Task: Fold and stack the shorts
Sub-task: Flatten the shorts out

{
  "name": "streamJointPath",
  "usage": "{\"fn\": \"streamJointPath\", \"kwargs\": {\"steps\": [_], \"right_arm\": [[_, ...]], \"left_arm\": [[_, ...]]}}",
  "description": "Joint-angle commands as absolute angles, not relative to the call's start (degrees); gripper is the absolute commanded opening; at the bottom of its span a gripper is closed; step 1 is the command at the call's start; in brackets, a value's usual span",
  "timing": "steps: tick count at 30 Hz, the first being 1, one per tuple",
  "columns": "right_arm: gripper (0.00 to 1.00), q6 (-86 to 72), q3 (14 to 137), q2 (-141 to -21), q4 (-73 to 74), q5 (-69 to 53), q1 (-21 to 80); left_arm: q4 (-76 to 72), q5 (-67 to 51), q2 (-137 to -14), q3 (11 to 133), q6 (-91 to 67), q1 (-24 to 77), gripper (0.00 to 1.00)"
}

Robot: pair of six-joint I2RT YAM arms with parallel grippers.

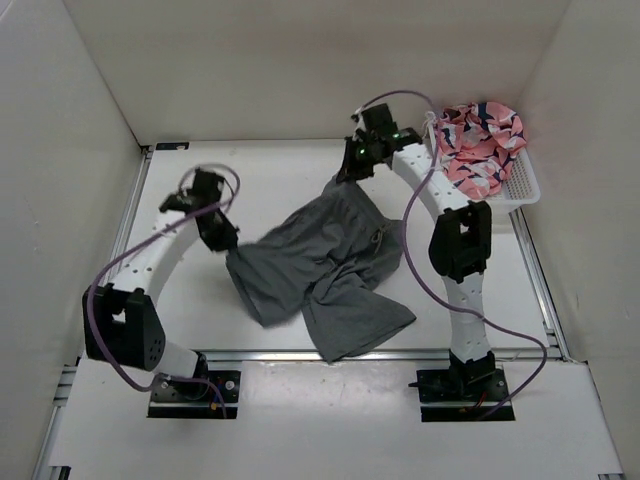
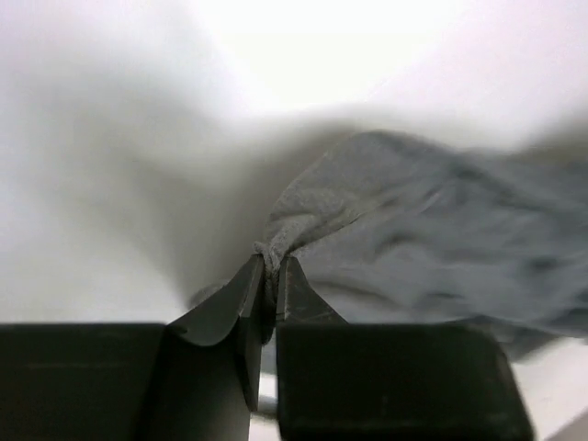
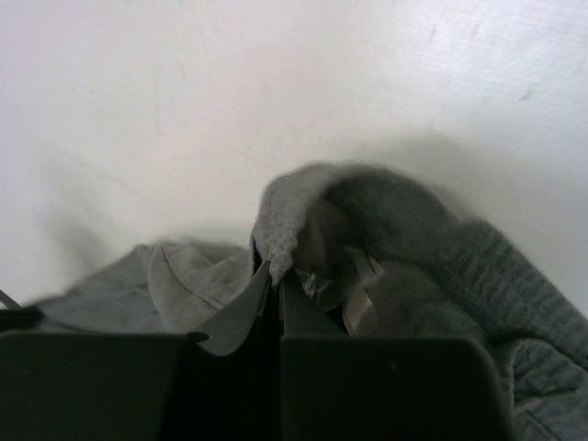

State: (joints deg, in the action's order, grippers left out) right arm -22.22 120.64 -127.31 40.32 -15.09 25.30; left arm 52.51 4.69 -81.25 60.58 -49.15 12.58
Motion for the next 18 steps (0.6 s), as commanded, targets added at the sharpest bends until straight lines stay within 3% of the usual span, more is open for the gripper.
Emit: {"fn": "streamJointPath", "kwargs": {"steps": [1,2,6,9,14,17,18], "right_arm": [[0.0,-21.5,135.6,-123.6,40.2,-19.1,19.3],[0.0,-21.5,138.7,-123.6,41.6,-21.0,18.4],[0.0,-22.1,145.7,-119.1,39.7,-23.6,14.3],[0.0,-19.9,143.3,-112.6,37.4,-24.2,12.7],[0.0,-12.1,131.2,-98.6,36.7,-19.3,12.7],[0.0,-8.4,111.6,-86.6,32.1,-14.3,13.4],[0.0,-8.4,99.8,-83.3,30.4,-12.5,14.1]], "left_arm": [[58.4,11.7,-83.3,79.0,-43.2,8.7,0.1],[59.8,11.7,-84.5,89.6,-41.4,7.1,0.1],[64.8,11.1,-89.6,112.9,-39.6,4.8,0.1],[63.4,9.5,-90.1,120.8,-38.0,3.6,0.1],[60.3,7.1,-84.8,117.4,-37.4,3.1,0.1],[57.1,4.8,-78.1,105.0,-37.7,3.8,0.1],[56.2,4.7,-74.1,100.9,-37.7,4.5,0.1]]}}
